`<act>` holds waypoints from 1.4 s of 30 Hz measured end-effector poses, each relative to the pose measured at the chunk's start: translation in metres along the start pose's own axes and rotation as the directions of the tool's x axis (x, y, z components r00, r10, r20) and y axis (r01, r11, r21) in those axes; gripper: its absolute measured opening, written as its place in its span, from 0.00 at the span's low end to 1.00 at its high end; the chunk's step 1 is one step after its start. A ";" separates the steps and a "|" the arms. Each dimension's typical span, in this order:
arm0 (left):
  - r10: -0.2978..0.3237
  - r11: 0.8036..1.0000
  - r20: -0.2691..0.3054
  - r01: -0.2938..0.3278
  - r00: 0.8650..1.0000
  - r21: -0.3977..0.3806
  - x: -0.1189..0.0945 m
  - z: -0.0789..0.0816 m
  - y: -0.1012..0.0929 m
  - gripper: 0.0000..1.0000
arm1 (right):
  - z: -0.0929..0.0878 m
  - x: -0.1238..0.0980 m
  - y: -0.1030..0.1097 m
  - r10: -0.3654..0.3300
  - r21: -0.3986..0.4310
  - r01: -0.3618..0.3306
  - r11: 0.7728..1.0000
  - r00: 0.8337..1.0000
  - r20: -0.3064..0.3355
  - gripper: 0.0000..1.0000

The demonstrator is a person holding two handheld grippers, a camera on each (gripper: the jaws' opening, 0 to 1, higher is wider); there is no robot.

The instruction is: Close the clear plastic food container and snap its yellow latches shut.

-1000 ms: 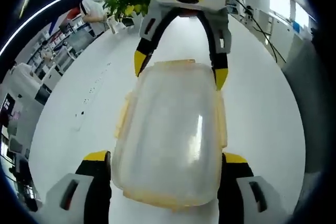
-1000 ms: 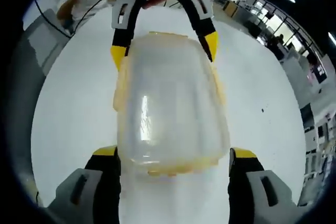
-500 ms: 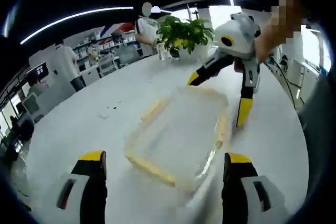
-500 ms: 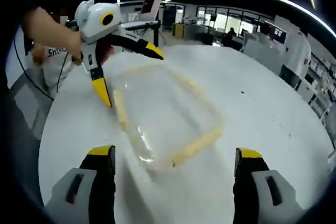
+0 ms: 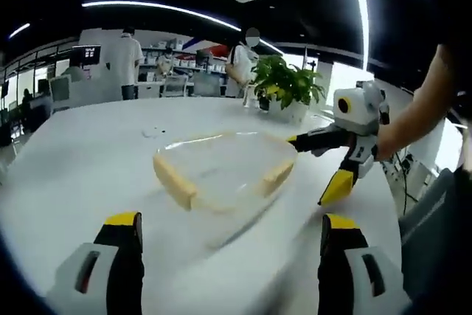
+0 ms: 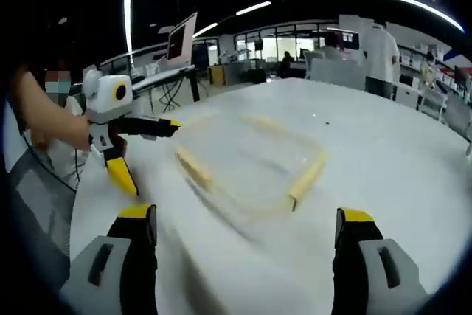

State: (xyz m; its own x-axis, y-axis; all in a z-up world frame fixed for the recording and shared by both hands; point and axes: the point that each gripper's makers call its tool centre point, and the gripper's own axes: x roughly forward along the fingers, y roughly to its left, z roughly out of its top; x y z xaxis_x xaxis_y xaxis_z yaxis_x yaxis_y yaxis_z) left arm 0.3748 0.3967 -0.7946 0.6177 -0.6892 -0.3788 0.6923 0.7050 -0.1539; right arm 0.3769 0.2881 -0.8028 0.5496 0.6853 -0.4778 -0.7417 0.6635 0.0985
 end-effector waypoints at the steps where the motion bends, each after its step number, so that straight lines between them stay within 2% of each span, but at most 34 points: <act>1: -0.001 1.000 -0.008 0.001 1.000 -0.005 0.001 -0.003 0.000 0.99 | 0.000 0.000 0.001 -0.001 -0.001 0.001 1.000 1.000 -0.002 0.99; 8: 0.002 1.000 -0.022 -0.003 1.000 -0.028 -0.001 -0.005 0.000 0.98 | 0.003 -0.004 -0.002 -0.012 0.040 0.012 0.999 1.000 -0.001 0.96; 10: 0.008 0.999 -0.009 -0.009 1.000 -0.040 -0.005 -0.004 -0.001 0.97 | 0.002 -0.006 -0.003 -0.015 0.052 0.015 0.999 1.000 -0.001 0.95; 15: 0.049 0.998 -0.022 -0.050 0.999 -0.039 -0.016 -0.011 -0.002 0.93 | 0.001 -0.018 -0.004 -0.034 0.116 0.034 0.993 0.999 0.004 0.91; 17: 0.039 0.998 -0.010 -0.039 0.999 -0.057 -0.020 -0.011 -0.007 0.93 | -0.001 -0.022 -0.004 -0.038 0.147 0.036 0.988 0.999 0.009 0.91; 22: 0.065 0.995 -0.005 -0.065 0.998 -0.080 -0.032 -0.013 -0.005 0.92 | -0.004 -0.035 -0.002 -0.054 0.142 0.054 0.988 0.999 -0.006 0.86; 26: 0.090 0.987 0.000 -0.089 0.996 -0.137 -0.042 -0.016 0.000 0.91 | -0.004 -0.047 -0.002 -0.089 0.204 0.085 0.975 0.996 0.011 0.85; 30: 0.117 0.985 -0.010 -0.118 0.993 -0.127 -0.058 -0.020 0.003 0.91 | -0.005 -0.059 0.000 -0.119 0.260 0.107 0.960 0.992 0.030 0.82; 39: 0.150 0.972 -0.015 -0.150 0.989 -0.182 -0.084 -0.030 0.003 0.91 | -0.017 -0.088 0.008 -0.176 0.266 0.170 0.949 0.984 -0.003 0.74; 42: 0.160 0.967 -0.023 -0.161 0.987 -0.198 -0.090 -0.033 0.001 0.91 | -0.022 -0.093 0.012 -0.179 0.275 0.174 0.946 0.984 -0.006 0.75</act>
State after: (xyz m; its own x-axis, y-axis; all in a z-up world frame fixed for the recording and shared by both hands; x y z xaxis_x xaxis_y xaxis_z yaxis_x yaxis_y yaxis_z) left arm 0.3076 0.4655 -0.7912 0.7119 -0.5634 -0.4192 0.4958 0.8260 -0.2682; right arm 0.3086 0.2258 -0.7760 0.6713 0.5535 -0.4930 -0.4999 0.8292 0.2501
